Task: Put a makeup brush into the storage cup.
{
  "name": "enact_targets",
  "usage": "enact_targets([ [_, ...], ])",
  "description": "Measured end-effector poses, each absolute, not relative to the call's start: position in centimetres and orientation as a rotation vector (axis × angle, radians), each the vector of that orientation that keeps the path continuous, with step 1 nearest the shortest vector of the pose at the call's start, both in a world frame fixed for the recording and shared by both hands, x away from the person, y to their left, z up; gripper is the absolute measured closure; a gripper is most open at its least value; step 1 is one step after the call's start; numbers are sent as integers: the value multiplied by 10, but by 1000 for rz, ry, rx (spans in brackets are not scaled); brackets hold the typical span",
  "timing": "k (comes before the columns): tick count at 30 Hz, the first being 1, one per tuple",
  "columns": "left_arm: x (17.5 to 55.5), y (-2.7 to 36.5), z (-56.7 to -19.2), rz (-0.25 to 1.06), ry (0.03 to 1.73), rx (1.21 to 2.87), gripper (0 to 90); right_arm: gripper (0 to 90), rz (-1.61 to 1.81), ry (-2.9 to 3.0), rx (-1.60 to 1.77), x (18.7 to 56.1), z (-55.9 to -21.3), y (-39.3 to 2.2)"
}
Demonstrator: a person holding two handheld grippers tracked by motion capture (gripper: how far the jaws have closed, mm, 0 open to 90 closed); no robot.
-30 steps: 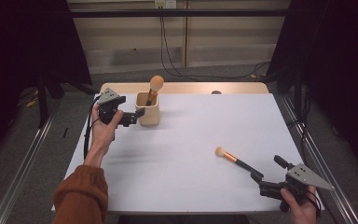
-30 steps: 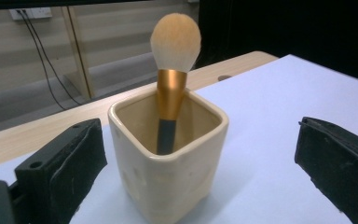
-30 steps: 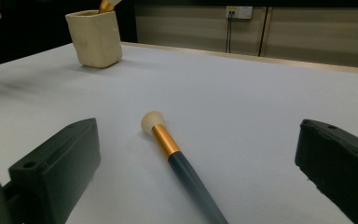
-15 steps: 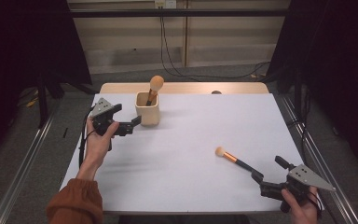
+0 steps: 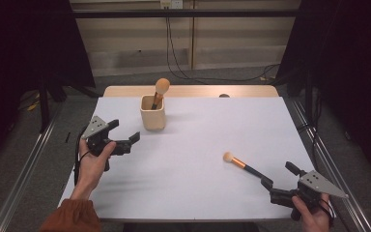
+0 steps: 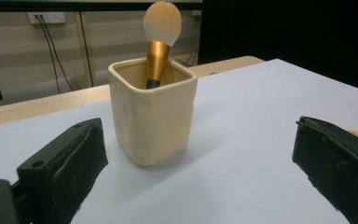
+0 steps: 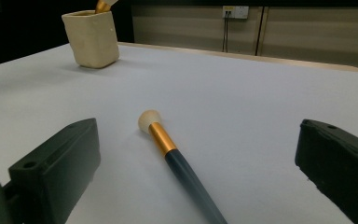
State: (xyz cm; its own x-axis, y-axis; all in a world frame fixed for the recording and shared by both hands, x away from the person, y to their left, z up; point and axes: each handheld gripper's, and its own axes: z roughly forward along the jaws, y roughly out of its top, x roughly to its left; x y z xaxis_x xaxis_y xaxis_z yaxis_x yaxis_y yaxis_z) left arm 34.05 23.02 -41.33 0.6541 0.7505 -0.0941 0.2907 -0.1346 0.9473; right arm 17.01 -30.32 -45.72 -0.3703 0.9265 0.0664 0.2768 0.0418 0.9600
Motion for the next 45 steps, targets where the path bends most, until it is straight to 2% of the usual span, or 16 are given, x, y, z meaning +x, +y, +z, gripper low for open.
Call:
enact_targets([
  [8,319,234,-424,539,858,1740,26,0,1351,1705,1219,170,-457,-303],
  [19,296,240,-436,510,817,1760,24,0,1341,1697,1231,171,-457,-303],
  [36,262,246,-445,535,875,1730,24,0,1348,1688,1243,171,-457,-303],
  [38,258,245,-447,487,875,1721,23,0,1344,1695,1234,171,-458,-303],
  [45,247,250,-454,501,882,1737,23,0,1345,1684,1241,170,-457,-304],
])
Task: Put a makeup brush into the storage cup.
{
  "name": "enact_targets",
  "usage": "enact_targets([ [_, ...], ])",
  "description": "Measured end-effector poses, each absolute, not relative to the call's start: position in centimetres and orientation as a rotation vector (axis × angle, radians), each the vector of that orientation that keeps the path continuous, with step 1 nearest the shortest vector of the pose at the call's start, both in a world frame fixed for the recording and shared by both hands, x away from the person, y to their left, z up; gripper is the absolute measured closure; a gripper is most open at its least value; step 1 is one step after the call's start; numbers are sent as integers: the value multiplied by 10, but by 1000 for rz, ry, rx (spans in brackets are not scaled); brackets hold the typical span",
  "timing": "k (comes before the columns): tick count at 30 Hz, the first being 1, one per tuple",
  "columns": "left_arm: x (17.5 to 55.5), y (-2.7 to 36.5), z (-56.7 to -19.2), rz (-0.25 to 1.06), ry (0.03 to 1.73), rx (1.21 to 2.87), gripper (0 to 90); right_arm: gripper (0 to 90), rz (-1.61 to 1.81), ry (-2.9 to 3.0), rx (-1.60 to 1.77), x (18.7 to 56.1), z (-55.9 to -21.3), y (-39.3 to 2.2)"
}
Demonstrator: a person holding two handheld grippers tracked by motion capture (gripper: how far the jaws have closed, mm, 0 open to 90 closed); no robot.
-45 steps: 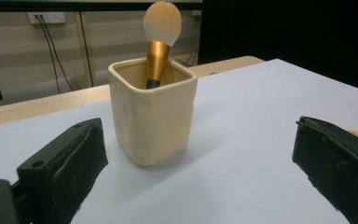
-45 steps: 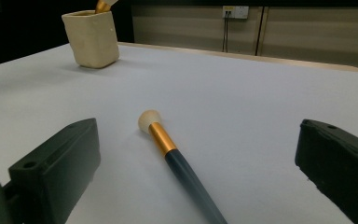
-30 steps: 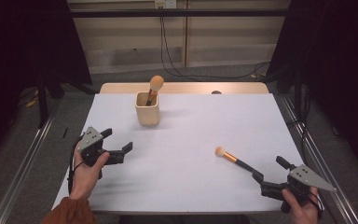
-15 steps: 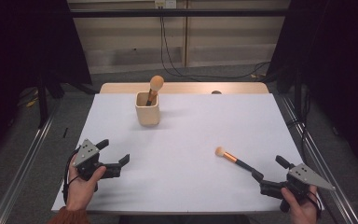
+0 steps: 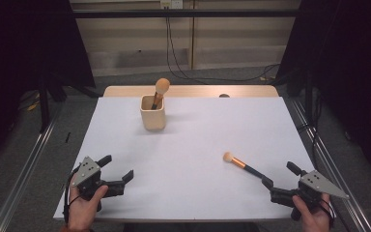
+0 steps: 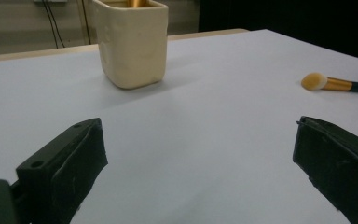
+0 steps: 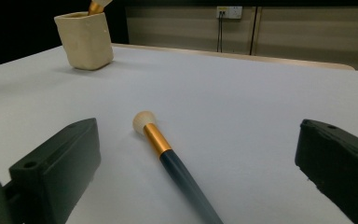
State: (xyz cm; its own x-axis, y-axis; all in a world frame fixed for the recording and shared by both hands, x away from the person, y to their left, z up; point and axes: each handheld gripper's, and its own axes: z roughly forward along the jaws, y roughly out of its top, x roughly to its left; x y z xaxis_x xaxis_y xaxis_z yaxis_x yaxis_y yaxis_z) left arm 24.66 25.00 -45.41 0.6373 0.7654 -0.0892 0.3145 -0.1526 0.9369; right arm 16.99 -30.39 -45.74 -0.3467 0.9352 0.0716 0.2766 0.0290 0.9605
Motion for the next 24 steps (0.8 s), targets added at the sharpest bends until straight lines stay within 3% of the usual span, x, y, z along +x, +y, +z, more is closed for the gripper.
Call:
enact_targets([
  [24,244,254,-458,521,852,1757,28,2,1381,1734,1182,190,-449,-296],
])
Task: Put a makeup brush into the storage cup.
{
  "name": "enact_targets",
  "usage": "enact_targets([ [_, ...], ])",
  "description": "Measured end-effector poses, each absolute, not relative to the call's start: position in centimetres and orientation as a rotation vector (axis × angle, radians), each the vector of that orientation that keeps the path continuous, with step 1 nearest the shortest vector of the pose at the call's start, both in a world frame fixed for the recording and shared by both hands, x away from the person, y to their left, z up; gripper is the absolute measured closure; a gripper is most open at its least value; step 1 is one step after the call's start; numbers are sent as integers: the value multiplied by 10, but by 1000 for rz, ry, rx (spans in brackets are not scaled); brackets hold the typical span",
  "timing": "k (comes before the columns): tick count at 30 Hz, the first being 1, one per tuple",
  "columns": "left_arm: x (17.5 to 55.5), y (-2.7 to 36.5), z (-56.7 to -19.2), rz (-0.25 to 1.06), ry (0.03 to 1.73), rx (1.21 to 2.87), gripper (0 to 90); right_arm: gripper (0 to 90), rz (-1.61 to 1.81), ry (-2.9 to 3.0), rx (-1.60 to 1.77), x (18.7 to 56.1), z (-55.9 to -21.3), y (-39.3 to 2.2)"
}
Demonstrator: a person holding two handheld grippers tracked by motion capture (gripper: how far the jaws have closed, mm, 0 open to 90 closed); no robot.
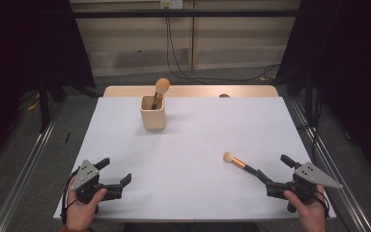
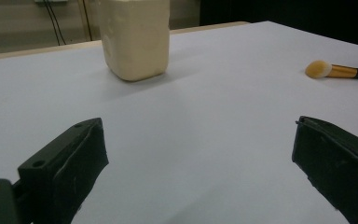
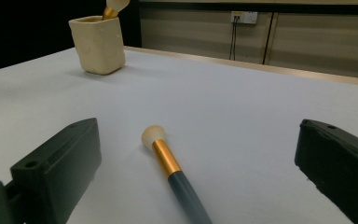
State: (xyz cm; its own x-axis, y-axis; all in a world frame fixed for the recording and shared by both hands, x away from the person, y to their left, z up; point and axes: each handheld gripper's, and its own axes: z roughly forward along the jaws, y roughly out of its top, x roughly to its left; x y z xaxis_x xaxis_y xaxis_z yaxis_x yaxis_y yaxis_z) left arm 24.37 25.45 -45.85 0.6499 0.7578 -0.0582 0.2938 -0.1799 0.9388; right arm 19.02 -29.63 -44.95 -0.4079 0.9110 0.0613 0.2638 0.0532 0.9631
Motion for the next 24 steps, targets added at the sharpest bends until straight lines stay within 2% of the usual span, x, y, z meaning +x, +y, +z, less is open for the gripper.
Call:
enact_targets([
  [24,239,256,-455,543,855,1734,29,8,1346,1876,1154,246,-440,-281],
])
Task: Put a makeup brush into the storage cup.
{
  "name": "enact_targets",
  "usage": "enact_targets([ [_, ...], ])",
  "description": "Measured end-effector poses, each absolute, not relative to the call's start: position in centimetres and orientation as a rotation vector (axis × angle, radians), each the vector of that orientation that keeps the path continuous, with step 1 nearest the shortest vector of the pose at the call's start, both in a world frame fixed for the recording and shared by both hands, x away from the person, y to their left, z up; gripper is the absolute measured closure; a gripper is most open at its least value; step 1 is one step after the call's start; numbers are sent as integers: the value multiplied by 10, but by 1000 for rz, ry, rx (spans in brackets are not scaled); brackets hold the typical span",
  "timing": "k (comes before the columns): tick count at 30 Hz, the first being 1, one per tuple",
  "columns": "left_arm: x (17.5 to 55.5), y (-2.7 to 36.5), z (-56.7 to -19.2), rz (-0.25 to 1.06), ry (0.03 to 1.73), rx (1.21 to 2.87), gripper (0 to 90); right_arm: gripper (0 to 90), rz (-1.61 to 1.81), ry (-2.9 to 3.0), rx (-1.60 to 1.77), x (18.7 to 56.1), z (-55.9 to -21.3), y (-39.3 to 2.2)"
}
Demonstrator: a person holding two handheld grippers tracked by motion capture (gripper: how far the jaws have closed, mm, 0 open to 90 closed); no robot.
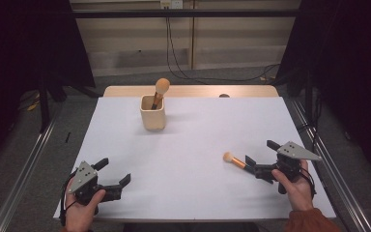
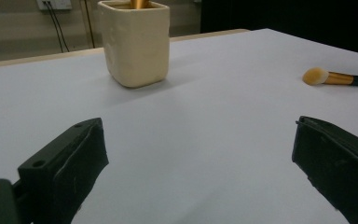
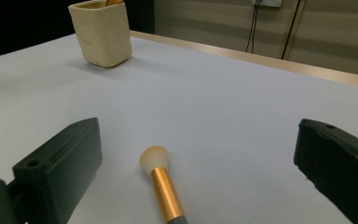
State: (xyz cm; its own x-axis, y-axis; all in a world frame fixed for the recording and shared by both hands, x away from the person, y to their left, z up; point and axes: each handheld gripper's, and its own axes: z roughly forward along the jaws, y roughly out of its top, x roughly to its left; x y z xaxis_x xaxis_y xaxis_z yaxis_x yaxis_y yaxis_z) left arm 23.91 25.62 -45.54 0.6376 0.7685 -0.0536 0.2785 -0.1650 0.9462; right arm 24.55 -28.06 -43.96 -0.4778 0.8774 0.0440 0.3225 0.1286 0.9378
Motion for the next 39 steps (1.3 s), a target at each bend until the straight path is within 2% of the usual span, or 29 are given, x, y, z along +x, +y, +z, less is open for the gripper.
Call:
enact_targets([
  [16,241,258,-457,553,868,1742,29,8,1246,2029,1160,275,-434,-278],
  [39,243,260,-458,552,871,1751,34,37,929,2400,1207,294,-426,-279],
])
